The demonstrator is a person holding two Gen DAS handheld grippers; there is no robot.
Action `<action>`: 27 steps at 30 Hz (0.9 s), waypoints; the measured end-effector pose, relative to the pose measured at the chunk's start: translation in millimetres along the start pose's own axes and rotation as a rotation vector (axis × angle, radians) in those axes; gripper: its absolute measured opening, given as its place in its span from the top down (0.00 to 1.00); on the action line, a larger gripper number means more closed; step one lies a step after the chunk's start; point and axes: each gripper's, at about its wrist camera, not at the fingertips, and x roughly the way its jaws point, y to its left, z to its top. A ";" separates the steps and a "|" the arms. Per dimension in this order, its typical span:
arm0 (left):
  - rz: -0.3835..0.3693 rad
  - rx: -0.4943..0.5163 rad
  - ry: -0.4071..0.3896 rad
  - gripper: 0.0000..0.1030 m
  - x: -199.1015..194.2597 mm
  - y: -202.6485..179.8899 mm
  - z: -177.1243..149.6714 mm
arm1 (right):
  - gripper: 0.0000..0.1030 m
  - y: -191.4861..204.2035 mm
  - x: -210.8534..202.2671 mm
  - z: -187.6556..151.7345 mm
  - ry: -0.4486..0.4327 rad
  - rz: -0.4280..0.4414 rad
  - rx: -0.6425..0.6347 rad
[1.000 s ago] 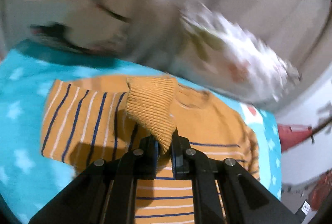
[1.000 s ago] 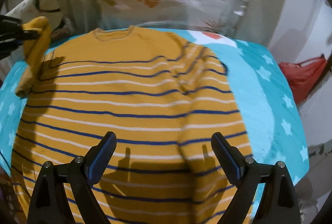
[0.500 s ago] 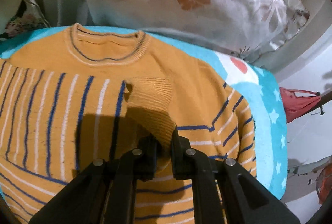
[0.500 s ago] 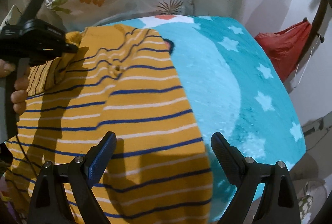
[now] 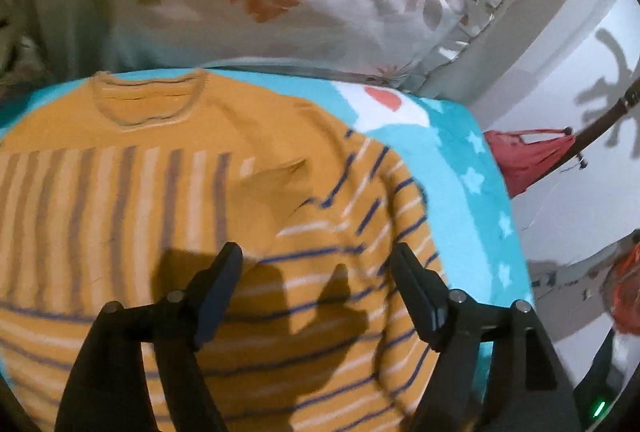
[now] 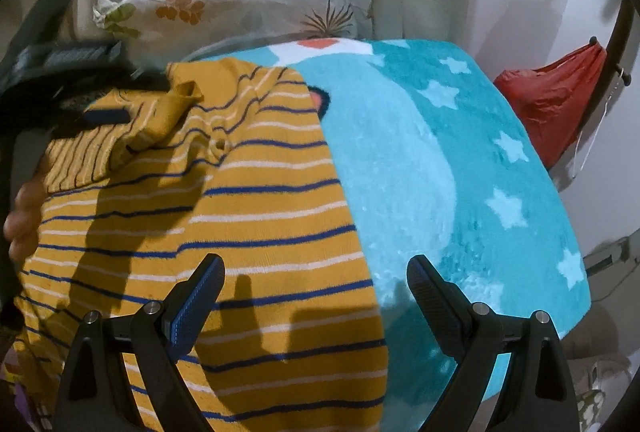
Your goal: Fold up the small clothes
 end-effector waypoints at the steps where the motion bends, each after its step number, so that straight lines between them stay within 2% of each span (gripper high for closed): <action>1: 0.033 -0.007 0.002 0.27 -9.4 7.5 -6.8 | 0.08 0.3 -1.4 1.8 -0.007 0.009 -0.001; 5: 0.162 -0.082 -0.013 0.27 -47.2 50.9 -39.7 | 0.08 9.2 -4.6 19.9 -0.041 0.099 -0.006; 10: 0.287 -0.246 -0.020 0.27 -94.2 104.6 -91.2 | 0.08 41.1 20.4 62.4 -0.046 0.315 0.025; 17: 0.373 -0.391 -0.003 0.26 -128.8 150.5 -153.6 | 0.08 91.3 99.6 114.0 0.048 0.440 0.129; 20: 0.399 -0.429 -0.008 0.26 -137.2 163.5 -168.3 | 0.09 112.2 129.0 129.0 0.101 0.436 0.149; 22: 0.411 -0.440 -0.016 0.26 -140.2 167.5 -170.9 | 0.25 124.8 147.2 134.8 0.144 0.402 0.132; 24: 0.425 -0.447 -0.031 0.26 -145.5 171.4 -172.9 | 0.60 127.8 155.2 136.2 0.162 0.362 0.111; 26: 0.432 -0.447 -0.041 0.26 -147.5 173.8 -174.5 | 0.80 123.4 153.5 138.3 0.164 0.355 0.091; 27: 0.435 -0.448 -0.040 0.26 -146.3 175.5 -174.6 | 0.82 117.5 151.7 138.9 0.159 0.356 0.093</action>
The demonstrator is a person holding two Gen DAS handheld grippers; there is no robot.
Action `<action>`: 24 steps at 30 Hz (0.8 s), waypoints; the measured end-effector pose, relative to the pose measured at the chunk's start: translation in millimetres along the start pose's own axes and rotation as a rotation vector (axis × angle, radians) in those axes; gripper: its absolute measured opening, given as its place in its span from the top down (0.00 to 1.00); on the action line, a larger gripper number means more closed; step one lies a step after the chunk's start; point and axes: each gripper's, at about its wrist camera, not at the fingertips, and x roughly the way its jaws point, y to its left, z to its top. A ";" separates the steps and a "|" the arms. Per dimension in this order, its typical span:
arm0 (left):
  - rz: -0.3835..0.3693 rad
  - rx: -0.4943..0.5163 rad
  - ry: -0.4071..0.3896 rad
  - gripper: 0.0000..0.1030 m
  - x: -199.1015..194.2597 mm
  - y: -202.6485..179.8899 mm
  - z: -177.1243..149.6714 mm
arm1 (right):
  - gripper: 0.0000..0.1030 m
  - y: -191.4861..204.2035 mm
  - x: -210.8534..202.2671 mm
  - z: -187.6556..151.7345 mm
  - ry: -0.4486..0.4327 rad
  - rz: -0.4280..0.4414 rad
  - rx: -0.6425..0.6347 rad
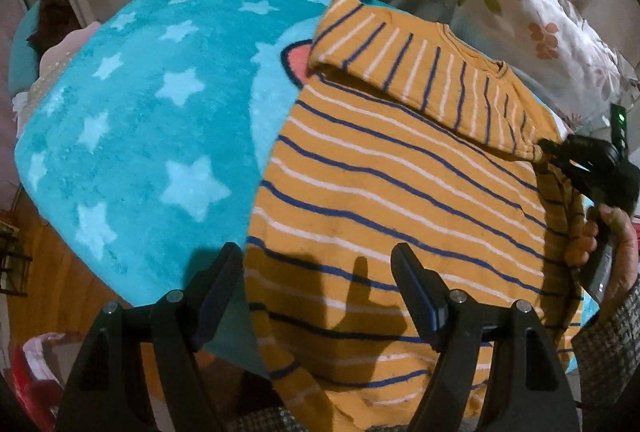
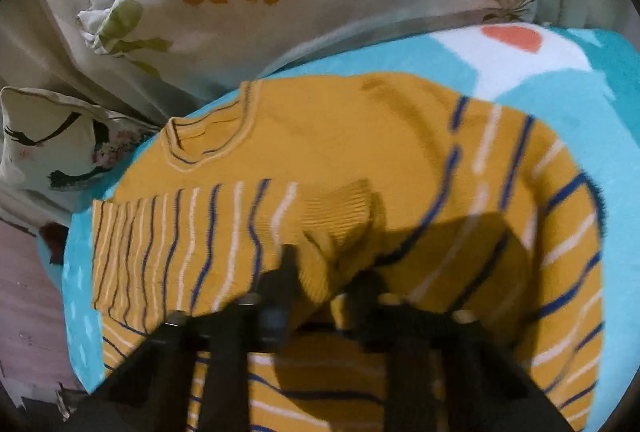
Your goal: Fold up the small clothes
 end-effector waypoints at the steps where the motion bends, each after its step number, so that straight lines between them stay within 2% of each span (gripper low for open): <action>1: 0.001 -0.001 0.005 0.26 2.1 0.9 -0.6 | 0.83 -6.0 -3.5 0.6 -0.007 -0.004 0.009; 4: -0.002 0.014 0.034 0.26 13.1 -0.2 1.9 | 0.83 -16.9 -7.5 4.3 -0.034 -0.071 0.017; 5: -0.001 0.025 0.039 0.26 15.8 -3.0 2.4 | 0.83 -17.9 -9.7 5.8 -0.058 -0.135 0.001; 7: 0.004 0.063 0.044 0.26 20.2 -11.3 1.6 | 0.82 -22.5 -11.5 7.8 -0.063 -0.187 -0.007; 8: 0.013 0.090 0.049 0.26 24.0 -16.1 0.5 | 0.82 -28.0 -13.1 7.8 -0.054 -0.171 0.010; 10: 0.032 0.124 0.062 0.26 31.0 -20.6 -3.0 | 0.74 -41.1 -25.9 3.7 -0.063 -0.123 0.046; 12: 0.041 0.142 0.077 0.26 36.1 -19.8 -9.3 | 0.50 -49.8 -45.3 -4.1 -0.093 -0.077 0.057; 16: 0.045 0.158 0.087 0.26 39.3 -8.3 -24.2 | 0.32 -65.3 -90.4 -32.2 -0.175 -0.043 0.028; 19: 0.048 0.167 0.071 0.26 32.6 5.8 -37.0 | 0.30 -87.0 -105.2 -54.5 -0.143 0.003 0.055; 21: 0.090 0.168 0.042 0.25 23.9 16.4 -46.9 | 0.31 -105.7 -116.0 -72.9 -0.061 0.041 0.072; 22: 0.125 0.159 0.024 0.22 18.8 22.9 -51.4 | 0.31 -112.1 -121.3 -82.9 -0.040 0.048 0.066; 24: 0.136 0.099 0.012 0.21 10.0 40.9 -58.1 | 0.31 -120.8 -136.6 -101.6 -0.046 0.011 0.032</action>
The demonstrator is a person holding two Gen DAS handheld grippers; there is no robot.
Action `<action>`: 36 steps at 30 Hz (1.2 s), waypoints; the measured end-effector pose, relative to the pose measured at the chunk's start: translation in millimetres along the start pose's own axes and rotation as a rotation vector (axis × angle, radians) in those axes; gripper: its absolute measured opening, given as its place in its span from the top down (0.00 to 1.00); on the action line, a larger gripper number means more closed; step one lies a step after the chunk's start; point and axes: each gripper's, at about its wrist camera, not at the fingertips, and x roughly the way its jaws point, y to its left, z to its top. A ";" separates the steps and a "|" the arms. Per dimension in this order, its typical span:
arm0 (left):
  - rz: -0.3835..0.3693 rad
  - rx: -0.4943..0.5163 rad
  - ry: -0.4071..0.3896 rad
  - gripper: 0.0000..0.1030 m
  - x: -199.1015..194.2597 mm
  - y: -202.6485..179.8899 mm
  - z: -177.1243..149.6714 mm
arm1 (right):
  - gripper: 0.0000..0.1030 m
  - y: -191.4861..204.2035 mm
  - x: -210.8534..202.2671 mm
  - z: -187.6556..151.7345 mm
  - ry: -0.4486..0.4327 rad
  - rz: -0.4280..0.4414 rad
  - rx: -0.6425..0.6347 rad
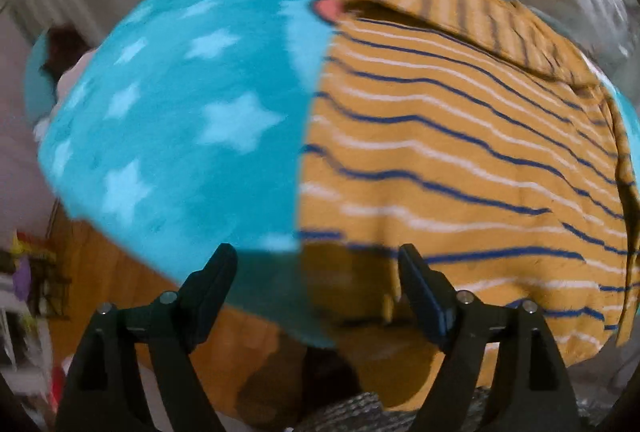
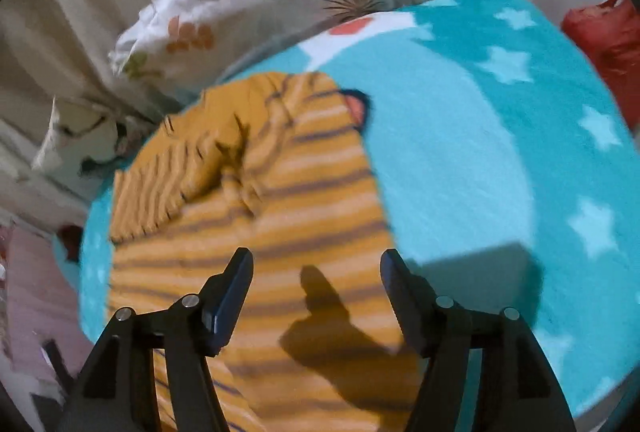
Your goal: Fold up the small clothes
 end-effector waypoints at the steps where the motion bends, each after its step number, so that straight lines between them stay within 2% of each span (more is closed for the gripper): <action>1: 0.018 -0.035 0.003 0.21 -3.0 7.9 -2.5 | 0.31 -3.6 -6.4 -7.9 -0.002 -0.019 -0.018; 2: 0.065 -0.065 0.001 0.21 -6.4 15.2 -3.7 | 0.31 -6.9 -11.5 -16.3 0.001 -0.034 -0.033; 3: 0.078 -0.103 -0.012 0.21 -12.9 24.1 -3.6 | 0.31 -12.4 -17.2 -24.6 0.008 -0.045 -0.041; 7: 0.059 -0.164 -0.079 0.21 -32.6 28.9 7.6 | 0.31 -36.8 -29.2 -52.1 0.053 -0.073 -0.025; 13: -0.053 -0.101 -0.132 0.21 -44.9 -23.6 32.6 | 0.31 -60.3 -36.1 -99.8 0.135 -0.050 0.000; 16: -0.101 -0.061 -0.110 0.21 -41.3 -53.0 34.7 | 0.31 -55.2 -35.7 -116.3 0.142 -0.006 0.005; 19: -0.151 -0.036 -0.089 0.21 -39.0 -71.5 34.7 | 0.31 -45.4 -34.0 -125.3 0.139 -0.016 -0.008; 20: -0.161 -0.028 -0.087 0.21 -39.8 -77.5 33.4 | 0.33 -42.4 -34.4 -127.7 0.136 -0.021 -0.019; 22: -0.176 -0.011 -0.081 0.21 -40.3 -87.4 33.2 | 0.51 -36.5 -34.0 -131.6 0.135 -0.030 -0.038; 24: -0.189 0.007 -0.069 0.21 -39.4 -97.4 33.8 | 0.91 -28.0 -28.8 -133.5 0.144 -0.037 -0.059; 28: -0.202 0.043 -0.083 0.21 -45.1 -109.6 31.6 | 0.92 -21.4 -39.7 -130.8 0.100 -0.031 -0.085; 31: -0.199 0.050 -0.100 0.21 -48.2 -107.6 32.5 | 0.92 -39.8 -70.3 -108.2 0.021 -0.035 -0.036; 36: -0.210 0.001 -0.081 0.21 -39.9 -90.0 34.9 | 0.92 -114.2 -133.6 -50.3 -0.151 -0.213 0.098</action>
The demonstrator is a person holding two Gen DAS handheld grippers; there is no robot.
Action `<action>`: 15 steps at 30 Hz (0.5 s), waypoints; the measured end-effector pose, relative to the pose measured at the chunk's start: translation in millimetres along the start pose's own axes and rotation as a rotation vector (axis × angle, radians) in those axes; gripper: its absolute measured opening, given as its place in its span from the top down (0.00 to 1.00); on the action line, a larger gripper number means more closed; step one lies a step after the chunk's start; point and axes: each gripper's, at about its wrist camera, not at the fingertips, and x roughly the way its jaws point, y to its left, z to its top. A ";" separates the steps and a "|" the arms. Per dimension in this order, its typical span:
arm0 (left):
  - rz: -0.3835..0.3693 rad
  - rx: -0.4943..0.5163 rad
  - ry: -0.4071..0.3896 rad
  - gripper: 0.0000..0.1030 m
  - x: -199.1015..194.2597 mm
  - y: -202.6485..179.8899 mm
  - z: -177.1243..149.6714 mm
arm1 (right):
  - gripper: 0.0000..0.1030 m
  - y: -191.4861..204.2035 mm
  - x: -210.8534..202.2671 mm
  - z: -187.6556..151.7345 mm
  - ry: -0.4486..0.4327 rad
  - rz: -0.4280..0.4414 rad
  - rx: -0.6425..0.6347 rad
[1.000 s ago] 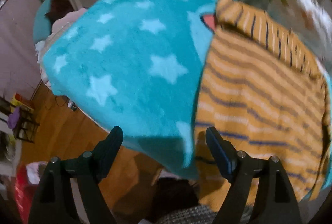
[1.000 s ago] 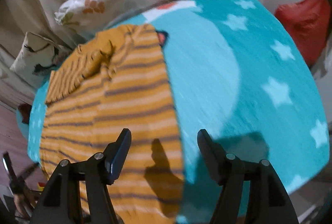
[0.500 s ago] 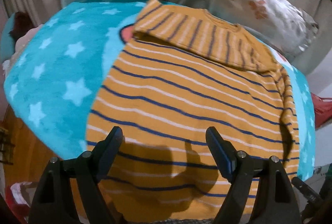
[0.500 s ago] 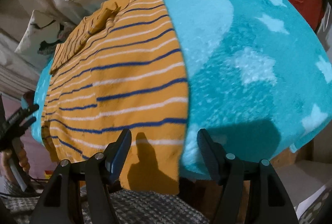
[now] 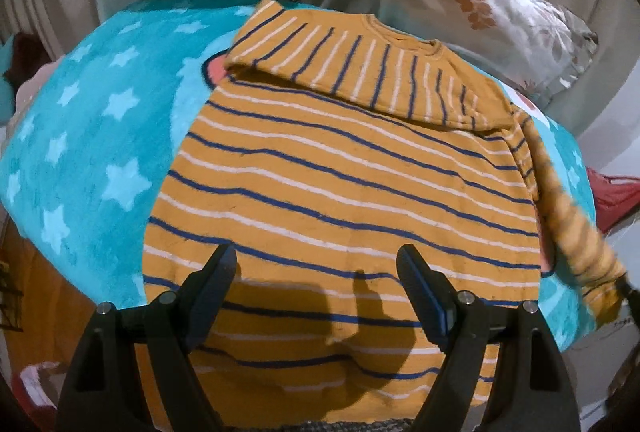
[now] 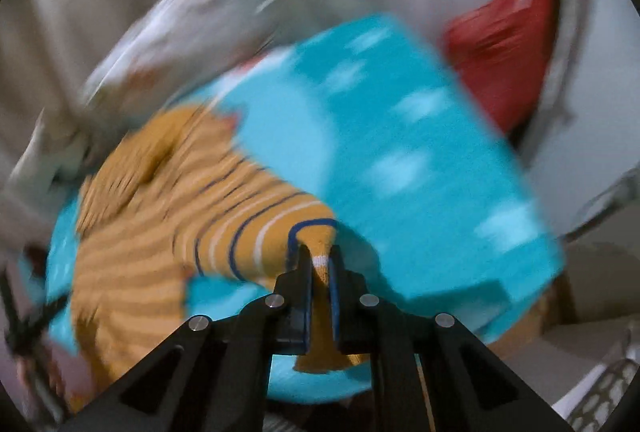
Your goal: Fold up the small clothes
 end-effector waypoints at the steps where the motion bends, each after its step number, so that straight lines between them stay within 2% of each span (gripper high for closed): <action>1: -0.003 -0.012 0.003 0.21 1.1 3.8 0.0 | 0.92 -14.3 -4.8 13.7 -0.027 -0.041 0.027; 4: -0.013 -0.043 0.003 0.21 1.6 16.3 4.0 | 0.92 -50.8 -12.7 50.6 -0.074 -0.099 0.130; 7: -0.013 -0.051 -0.007 0.21 -0.1 24.3 7.5 | 0.92 -43.0 -12.6 72.8 -0.088 -0.103 0.152; 11: -0.008 -0.069 -0.016 0.21 -2.4 41.0 13.3 | 0.92 13.5 -4.7 86.6 -0.058 0.017 0.097; 15: -0.009 -0.097 -0.020 0.21 -4.7 63.1 24.0 | 0.92 97.6 19.0 95.8 0.008 0.211 0.036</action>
